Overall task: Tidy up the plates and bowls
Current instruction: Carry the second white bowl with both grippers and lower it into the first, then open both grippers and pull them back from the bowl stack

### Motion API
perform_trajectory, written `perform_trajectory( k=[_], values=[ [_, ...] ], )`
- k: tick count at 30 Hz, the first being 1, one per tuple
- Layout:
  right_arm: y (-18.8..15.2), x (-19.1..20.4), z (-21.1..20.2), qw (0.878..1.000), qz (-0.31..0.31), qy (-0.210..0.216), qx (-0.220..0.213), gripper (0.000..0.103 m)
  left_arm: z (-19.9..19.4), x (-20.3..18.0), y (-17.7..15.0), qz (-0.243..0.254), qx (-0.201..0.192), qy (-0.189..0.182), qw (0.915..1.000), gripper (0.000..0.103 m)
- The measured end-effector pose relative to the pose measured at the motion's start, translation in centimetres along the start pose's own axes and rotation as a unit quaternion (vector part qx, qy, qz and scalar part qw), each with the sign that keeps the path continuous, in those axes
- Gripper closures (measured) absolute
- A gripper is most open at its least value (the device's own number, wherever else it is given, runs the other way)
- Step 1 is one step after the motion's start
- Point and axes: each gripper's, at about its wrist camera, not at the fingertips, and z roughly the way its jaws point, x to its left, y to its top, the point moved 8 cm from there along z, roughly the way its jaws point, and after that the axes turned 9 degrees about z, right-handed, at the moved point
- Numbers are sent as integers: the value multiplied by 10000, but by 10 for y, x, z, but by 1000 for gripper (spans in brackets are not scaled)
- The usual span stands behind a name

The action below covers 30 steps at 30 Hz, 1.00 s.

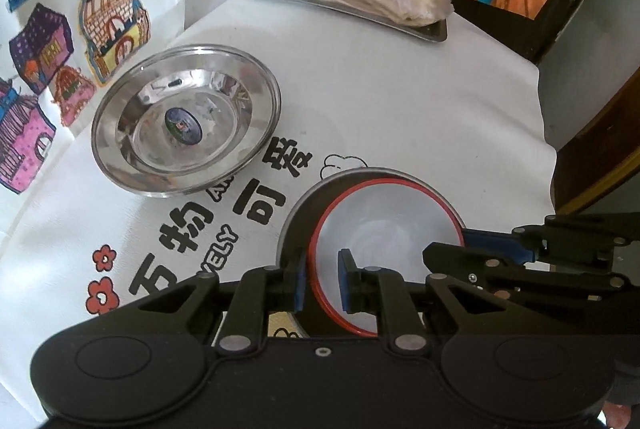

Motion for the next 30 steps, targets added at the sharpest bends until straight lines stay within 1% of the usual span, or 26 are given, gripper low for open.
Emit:
perform_trajectory(
  k=[6,8,9,11,12,14,15,16,17,18,19,20,22,24,26,27,30],
  values=[
    [-1,-1,-3,9998,19,143,-146,87,1,4,-2,-78,-33,-108,9999,85],
    [-1,-1,-6,9994,54,277,-216,78,-2,5,-2,-111,-117,-134,9998,83],
    [-1,-1,-8,9991,62,327,-270,77,-4,6,-2,-118,-167,-132,9997,82],
    [0,-1,-12,9985,72,375,-384,66,-8,6,-2,-123,-262,-138,9995,79],
    [1,-1,-15,9981,75,396,-459,64,-10,6,-2,-118,-312,-152,9993,78],
    [3,-1,-21,9971,58,467,-590,53,-15,6,-2,-135,-416,-201,9988,72],
    [4,-1,-25,9963,75,540,-663,50,-18,6,-2,-142,-490,-233,9984,70],
    [4,-3,-29,9953,109,618,-736,43,-21,6,-1,-141,-561,-265,9980,66],
    [5,-5,-33,9945,133,664,-805,34,-24,6,-1,-143,-628,-264,9976,56],
    [6,-7,-37,9934,159,687,-903,31,-28,8,-1,-148,-696,-166,9973,50],
    [7,-10,-41,9925,177,689,-996,27,-32,11,-1,-149,-813,-68,9966,42],
    [8,-12,-44,9919,192,679,-1058,24,-38,13,-1,-138,-974,3,9951,39],
    [10,-18,-51,9903,259,685,-1177,20,-44,18,1,-158,-1092,44,9939,39],
    [10,-22,-58,9877,339,747,-1330,14,-52,25,0,-264,-1229,41,9921,34],
    [9,-27,-64,9846,407,747,-1528,2,-60,34,-2,-397,-1424,135,9889,20],
    [7,-29,-68,9831,420,733,-1627,0,-64,38,-4,-473,-1529,174,9870,18],
    [2,-35,-72,9814,364,648,-1772,0,-76,49,-12,-767,-1825,82,9802,11]
  ],
)
